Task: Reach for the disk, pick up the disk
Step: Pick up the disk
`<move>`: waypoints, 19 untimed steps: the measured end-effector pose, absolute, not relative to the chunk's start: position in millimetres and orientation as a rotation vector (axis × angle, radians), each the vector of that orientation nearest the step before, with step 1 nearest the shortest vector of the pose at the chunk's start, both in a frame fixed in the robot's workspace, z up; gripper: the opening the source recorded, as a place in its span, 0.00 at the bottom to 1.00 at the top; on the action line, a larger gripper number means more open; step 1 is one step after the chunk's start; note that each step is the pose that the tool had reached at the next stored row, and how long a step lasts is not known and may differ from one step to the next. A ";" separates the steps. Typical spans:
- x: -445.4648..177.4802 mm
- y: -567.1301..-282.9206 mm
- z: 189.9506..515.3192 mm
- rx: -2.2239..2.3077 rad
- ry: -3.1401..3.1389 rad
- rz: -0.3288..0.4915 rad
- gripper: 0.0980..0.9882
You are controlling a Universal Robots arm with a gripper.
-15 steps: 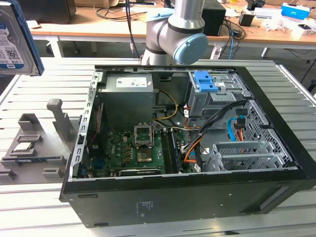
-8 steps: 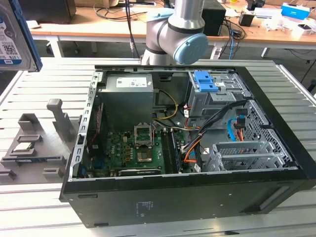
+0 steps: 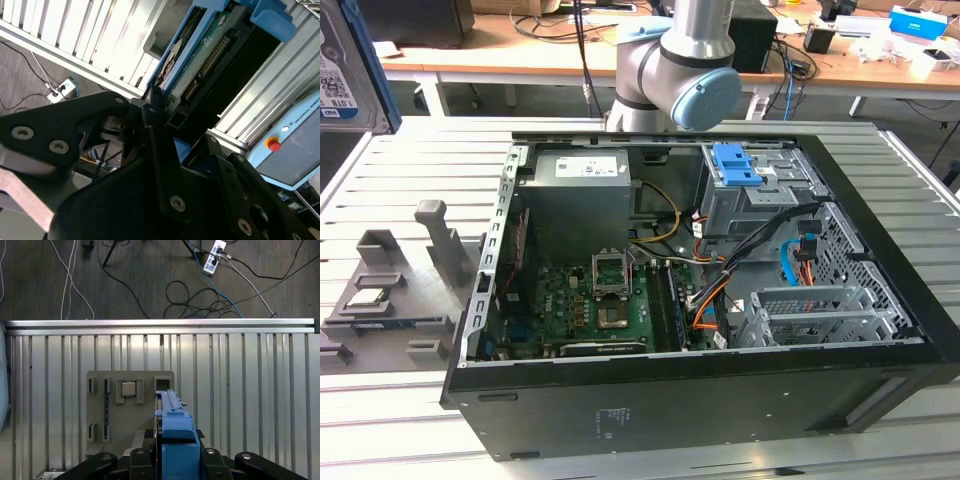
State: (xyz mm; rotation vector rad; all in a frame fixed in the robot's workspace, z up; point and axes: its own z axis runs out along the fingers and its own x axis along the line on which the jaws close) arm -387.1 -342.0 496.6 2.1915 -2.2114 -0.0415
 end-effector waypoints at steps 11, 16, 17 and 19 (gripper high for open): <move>-360.7 -342.1 496.7 2.191 -2.210 -0.039 0.30; -339.8 -342.0 496.7 2.190 -2.210 -0.039 0.30; -336.7 -342.0 496.8 2.190 -2.210 -0.039 0.30; -328.7 -342.1 496.8 2.190 -2.210 -0.040 0.30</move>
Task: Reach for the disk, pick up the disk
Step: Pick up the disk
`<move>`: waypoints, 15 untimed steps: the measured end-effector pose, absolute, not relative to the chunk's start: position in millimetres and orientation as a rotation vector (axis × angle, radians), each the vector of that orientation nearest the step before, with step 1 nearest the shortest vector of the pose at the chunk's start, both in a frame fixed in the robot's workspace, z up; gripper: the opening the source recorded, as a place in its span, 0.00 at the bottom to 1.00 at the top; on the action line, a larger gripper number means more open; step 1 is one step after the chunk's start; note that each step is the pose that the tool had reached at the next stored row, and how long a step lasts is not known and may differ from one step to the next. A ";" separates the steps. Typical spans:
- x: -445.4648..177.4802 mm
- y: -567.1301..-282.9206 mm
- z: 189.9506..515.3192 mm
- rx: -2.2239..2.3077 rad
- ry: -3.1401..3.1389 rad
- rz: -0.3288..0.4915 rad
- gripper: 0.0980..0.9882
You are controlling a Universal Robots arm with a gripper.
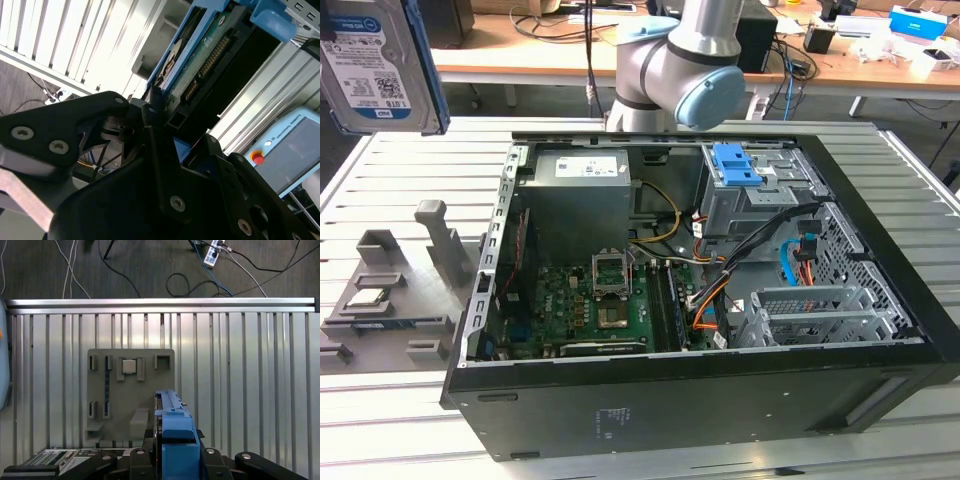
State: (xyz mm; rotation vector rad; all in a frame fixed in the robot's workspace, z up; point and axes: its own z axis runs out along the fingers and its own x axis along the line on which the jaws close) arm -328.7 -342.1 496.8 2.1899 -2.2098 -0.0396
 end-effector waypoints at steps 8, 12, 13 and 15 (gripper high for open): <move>-292.4 -342.0 496.8 2.189 -2.210 -0.040 0.30; -277.5 -342.1 496.8 2.189 -2.209 -0.041 0.30; -274.5 -342.0 496.7 2.189 -2.209 -0.041 0.30; -267.7 -342.0 496.8 2.189 -2.209 -0.041 0.30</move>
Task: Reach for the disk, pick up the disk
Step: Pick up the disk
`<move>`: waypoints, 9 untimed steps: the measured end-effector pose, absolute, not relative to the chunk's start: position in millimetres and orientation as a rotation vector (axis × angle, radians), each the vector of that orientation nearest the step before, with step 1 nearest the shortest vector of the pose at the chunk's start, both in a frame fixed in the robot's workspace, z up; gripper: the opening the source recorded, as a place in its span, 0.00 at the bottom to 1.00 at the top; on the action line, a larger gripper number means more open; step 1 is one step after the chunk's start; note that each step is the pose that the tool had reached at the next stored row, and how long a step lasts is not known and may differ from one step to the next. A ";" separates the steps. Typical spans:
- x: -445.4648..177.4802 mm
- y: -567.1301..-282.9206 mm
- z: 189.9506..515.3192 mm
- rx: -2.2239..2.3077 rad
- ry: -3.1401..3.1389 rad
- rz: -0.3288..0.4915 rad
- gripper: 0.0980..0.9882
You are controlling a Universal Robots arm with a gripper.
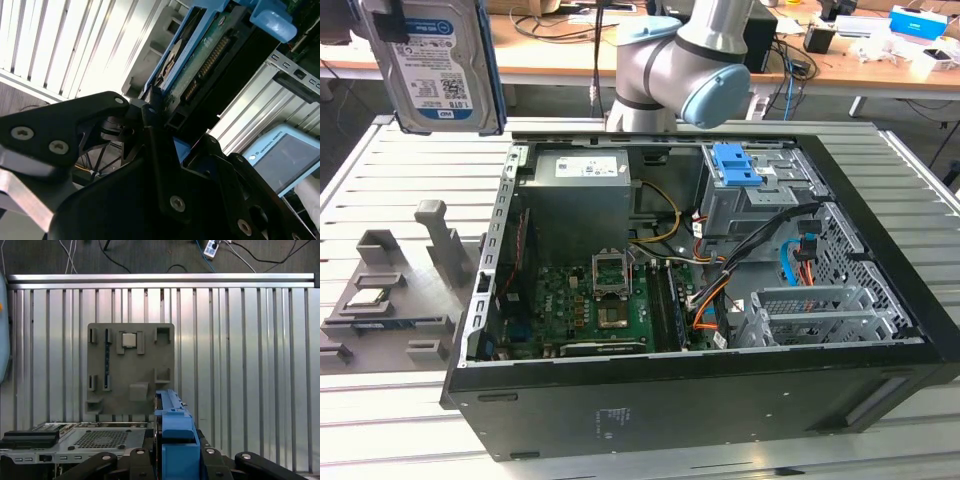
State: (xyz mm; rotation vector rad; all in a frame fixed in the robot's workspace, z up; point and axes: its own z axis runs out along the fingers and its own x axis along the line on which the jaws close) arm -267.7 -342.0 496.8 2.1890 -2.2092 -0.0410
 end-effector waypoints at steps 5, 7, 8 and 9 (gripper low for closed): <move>-242.2 -341.8 496.8 2.189 -2.209 -0.042 0.30; -227.5 -341.7 496.7 2.188 -2.208 -0.043 0.30; -224.0 -341.7 496.8 2.188 -2.208 -0.043 0.30; -220.6 -341.7 496.8 2.188 -2.208 -0.043 0.30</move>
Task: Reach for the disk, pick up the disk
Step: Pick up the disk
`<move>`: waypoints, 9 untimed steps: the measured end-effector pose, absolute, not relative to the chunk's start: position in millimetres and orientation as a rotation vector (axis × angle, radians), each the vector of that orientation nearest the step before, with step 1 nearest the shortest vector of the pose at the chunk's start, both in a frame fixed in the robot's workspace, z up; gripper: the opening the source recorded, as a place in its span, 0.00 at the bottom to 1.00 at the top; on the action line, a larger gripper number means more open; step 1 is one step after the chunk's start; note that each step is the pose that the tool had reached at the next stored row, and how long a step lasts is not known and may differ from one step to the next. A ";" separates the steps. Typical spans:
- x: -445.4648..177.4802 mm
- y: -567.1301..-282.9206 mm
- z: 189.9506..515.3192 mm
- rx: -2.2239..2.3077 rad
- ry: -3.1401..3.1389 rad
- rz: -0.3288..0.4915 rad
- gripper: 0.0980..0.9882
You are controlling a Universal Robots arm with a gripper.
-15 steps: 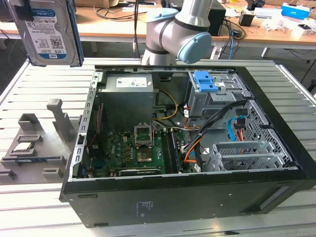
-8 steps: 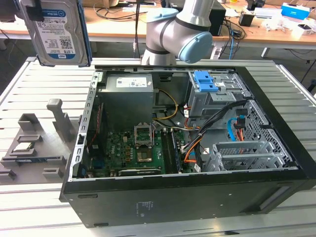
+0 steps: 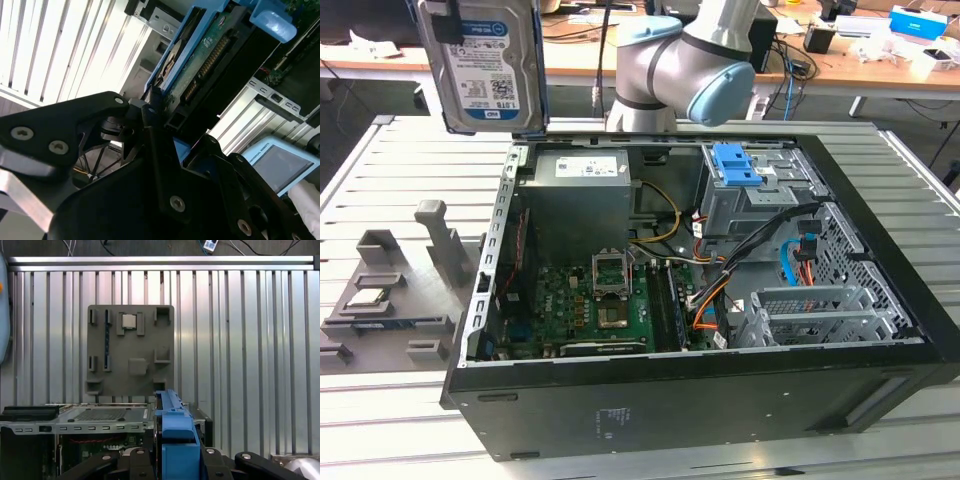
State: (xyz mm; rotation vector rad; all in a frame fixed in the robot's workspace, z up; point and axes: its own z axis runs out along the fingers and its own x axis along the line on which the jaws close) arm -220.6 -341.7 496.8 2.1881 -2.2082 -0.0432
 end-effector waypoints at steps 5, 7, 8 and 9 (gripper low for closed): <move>-202.2 -341.6 496.8 2.188 -2.208 -0.043 0.30; -190.7 -341.6 496.8 2.188 -2.208 -0.043 0.30; -187.2 -341.6 496.8 2.188 -2.208 -0.044 0.30; -184.0 -341.6 496.8 2.188 -2.208 -0.044 0.30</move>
